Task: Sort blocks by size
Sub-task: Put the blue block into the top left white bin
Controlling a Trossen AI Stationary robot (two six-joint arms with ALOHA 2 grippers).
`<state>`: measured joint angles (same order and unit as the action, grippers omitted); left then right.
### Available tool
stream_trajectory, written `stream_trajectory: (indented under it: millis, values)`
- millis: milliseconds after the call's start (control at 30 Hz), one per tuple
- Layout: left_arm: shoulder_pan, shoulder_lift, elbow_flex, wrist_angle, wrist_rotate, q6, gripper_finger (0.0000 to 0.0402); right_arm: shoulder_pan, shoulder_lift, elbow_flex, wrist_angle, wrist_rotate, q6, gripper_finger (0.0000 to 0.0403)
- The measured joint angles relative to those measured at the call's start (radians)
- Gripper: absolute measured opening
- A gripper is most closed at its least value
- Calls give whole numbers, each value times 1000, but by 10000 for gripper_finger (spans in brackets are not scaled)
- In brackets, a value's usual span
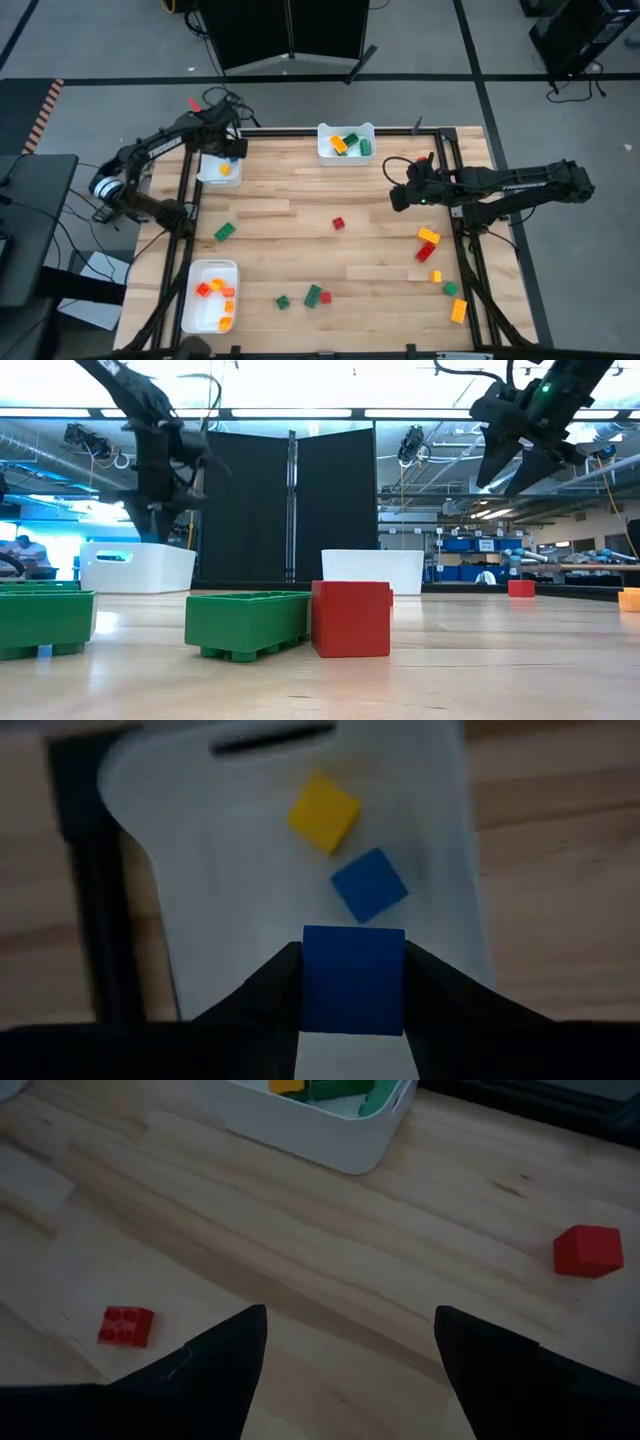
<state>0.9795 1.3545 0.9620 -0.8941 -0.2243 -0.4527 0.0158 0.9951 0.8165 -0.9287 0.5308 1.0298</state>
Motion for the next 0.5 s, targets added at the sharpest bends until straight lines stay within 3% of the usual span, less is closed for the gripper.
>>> stream_trajectory:
  millis: [267,500]
  values:
    - [44,143,51,37,-27,-159,143,0,0,0,28,0,0,299]
    - [57,227,69,47,-44,-199,143,1,0,0,31,0,0,299]
